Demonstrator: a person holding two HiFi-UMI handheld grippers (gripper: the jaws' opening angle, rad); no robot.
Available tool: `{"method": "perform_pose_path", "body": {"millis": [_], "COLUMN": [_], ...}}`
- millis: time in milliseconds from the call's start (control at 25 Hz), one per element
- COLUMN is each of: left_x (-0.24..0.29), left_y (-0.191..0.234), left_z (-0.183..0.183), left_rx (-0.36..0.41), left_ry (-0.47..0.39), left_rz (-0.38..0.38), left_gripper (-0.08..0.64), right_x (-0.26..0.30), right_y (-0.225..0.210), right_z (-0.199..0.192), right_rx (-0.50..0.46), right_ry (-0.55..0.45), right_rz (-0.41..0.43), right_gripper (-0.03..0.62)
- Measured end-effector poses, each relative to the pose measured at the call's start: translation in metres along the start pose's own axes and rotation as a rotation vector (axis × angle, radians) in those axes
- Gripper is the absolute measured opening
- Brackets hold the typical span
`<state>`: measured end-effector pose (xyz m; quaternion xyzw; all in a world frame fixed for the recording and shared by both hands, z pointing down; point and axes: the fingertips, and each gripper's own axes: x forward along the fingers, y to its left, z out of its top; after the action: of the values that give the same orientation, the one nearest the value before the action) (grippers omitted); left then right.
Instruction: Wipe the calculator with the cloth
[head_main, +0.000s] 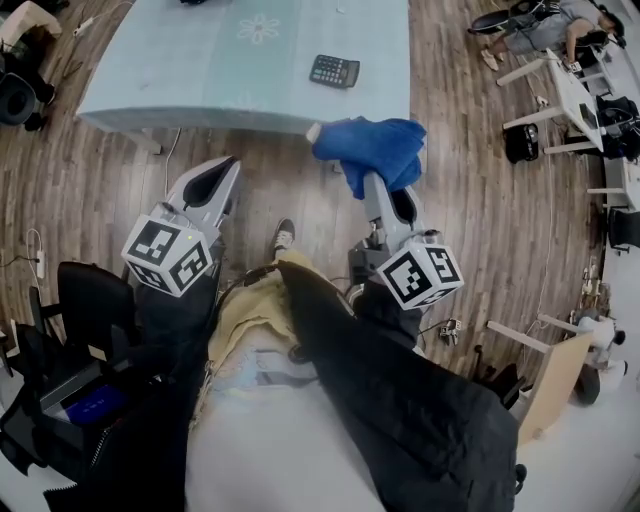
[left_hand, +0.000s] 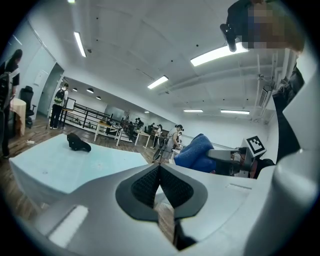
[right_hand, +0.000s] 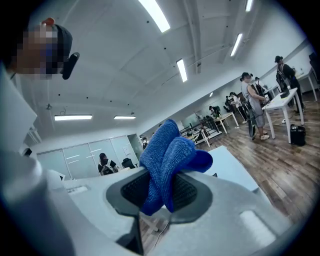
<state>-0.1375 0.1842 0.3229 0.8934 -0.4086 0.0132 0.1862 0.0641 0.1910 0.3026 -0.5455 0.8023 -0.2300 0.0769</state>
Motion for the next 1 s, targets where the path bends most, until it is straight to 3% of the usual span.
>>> {"method": "perform_pose_path", "body": {"millis": [240,560,1000], "left_x": [0.076,0.132,0.202], "left_y": [-0.001,0.011,0.040], "left_z": [0.022,0.021,0.018], "left_rx": [0.019,0.004,-0.027], "left_ry": [0.022,0.068,0.117], "left_rz": [-0.017,0.020,-0.032], "left_gripper": [-0.001,-0.001,0.000], "right_x": [0.034,0.061,0.093], "right_y": [-0.054,-0.098,-0.141], "right_z": [0.035,0.044,0.036], "right_rx": [0.035,0.076,0.107], "right_ry": [-0.014,0.017,0.039], "right_rz": [0.020,0.044,-0.034], "right_gripper": [0.097,0.097,0.097]}}
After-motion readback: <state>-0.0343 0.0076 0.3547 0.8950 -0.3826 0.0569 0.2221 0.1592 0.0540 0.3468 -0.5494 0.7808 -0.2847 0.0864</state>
